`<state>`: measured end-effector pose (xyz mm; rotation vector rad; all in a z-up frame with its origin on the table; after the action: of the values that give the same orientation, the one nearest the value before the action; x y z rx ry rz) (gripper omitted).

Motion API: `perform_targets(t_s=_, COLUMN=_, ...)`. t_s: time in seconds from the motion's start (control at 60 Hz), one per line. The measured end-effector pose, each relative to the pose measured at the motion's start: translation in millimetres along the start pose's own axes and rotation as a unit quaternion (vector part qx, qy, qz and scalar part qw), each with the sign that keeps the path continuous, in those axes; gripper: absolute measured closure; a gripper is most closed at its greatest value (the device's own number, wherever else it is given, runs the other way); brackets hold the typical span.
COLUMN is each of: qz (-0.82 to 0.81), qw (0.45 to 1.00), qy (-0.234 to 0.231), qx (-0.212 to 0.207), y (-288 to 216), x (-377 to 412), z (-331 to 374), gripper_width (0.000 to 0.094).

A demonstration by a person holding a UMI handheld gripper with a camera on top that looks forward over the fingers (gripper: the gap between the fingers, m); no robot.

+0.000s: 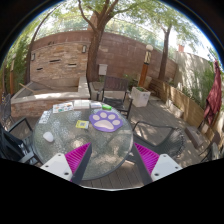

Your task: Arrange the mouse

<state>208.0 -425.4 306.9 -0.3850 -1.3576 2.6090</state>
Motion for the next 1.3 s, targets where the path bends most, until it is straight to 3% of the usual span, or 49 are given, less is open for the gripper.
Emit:
perform_targets(t_s=0.35, qz=0.011, qw=0.999, qy=0.002, qx=0.042, y=65.7, x=21.9, z=-34.4, gripper_width=0.0104)
perform_targets(t_s=0.483, qz=0.027, qw=0.996, qy=-0.058, qx=0.059, y=106.0, x=89.0, z=-51.8, gripper_width=0.0102)
perform_targets(t_s=0.617, qz=0.038, qw=0.991, qy=-0.121, qx=0.05, y=123.2, x=175.5, z=-83.9, gripper_width=0.0111)
perform_targets(t_s=0.85, qz=0.05, qw=0.979, qy=-0.196, qx=0.027, y=109.0, x=310.1, z=-182.2, gripper_width=0.0109)
perform_targets(t_s=1.3, qz=0.094, qw=0.975, qy=-0.201, qx=0.024, y=57.7, x=377.0, z=-303.6, gripper_width=0.014)
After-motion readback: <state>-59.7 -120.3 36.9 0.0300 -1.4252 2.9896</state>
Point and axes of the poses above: the point between the fingertips, and its own axes, seen from behind it with the camera up: x to the left, y down, z backward, against the way the camera looks, the point moved 7 cm from there along z, backward, against the way the camera looks, and after that the axes turned 2 degrees about -y, right-handed, at the moved point
